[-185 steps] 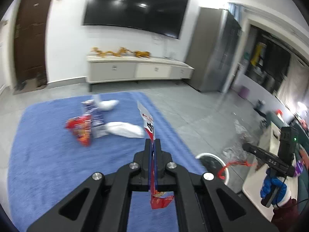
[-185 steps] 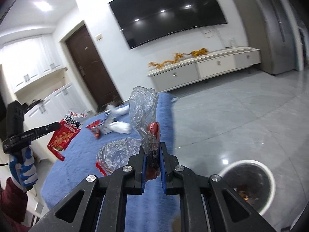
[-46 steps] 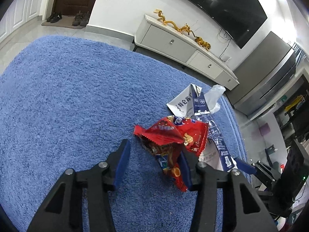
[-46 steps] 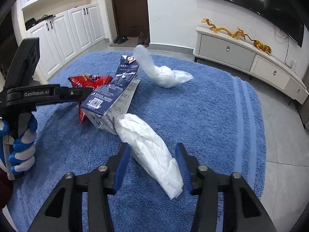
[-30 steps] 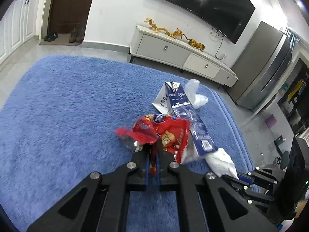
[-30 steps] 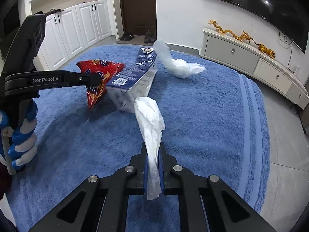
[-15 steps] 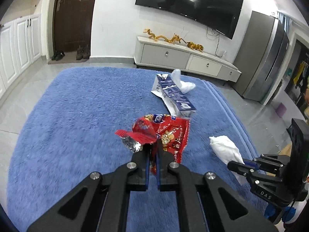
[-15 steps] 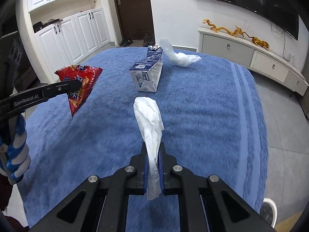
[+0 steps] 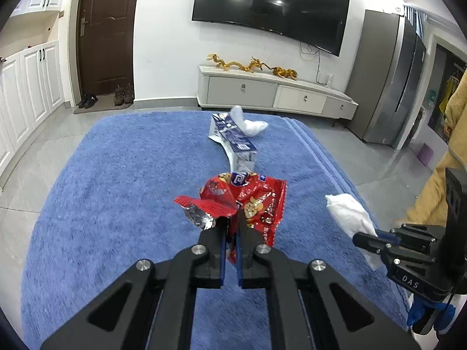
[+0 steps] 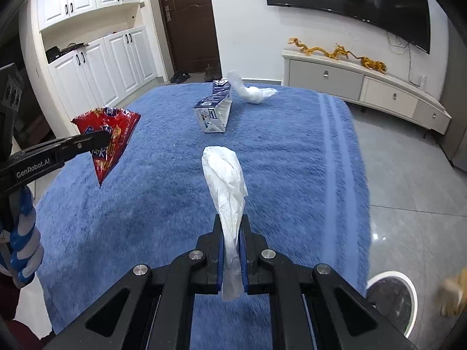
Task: Collect trash
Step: 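Lift red snack bag and white tissue and turn toward the bin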
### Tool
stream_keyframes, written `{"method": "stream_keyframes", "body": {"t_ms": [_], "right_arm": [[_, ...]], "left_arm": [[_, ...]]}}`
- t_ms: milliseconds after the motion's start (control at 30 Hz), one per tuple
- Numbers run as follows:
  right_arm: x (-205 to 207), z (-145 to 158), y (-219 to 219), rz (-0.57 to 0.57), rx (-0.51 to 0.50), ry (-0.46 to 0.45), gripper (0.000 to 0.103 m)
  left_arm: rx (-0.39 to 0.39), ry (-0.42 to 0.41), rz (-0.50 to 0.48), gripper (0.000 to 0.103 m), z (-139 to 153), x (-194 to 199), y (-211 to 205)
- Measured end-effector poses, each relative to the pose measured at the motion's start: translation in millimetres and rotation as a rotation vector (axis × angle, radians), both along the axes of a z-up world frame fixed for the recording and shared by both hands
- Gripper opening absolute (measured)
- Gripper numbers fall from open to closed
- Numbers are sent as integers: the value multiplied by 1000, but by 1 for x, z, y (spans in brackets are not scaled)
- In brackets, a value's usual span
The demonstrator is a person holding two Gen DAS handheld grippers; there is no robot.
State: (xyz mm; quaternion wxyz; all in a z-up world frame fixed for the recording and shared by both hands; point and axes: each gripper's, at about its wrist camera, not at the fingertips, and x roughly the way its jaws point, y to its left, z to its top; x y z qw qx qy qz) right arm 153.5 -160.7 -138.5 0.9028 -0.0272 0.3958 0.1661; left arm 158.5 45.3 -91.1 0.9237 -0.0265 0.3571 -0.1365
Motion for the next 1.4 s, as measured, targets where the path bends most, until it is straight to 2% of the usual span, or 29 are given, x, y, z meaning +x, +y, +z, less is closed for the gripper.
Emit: {"method": "stream_keyframes", "body": {"t_ms": [267,433,767,1400], "right_arm": [[-24,7,-17,-29,19,-31,9],[-40,12,-33,-55,44,-52,9],[-66,15,-75,-138,60,-66,9],[-85,-4,-134,-262,141,-48,9]], "left_arm": [[63,-6,-10,5,3,-27,-26],[148,-47,-7,5,10,-43,-51],[249,-103,-45,5,16,-66,-92],[308,-112,-80,5,11,-78,-122]]}}
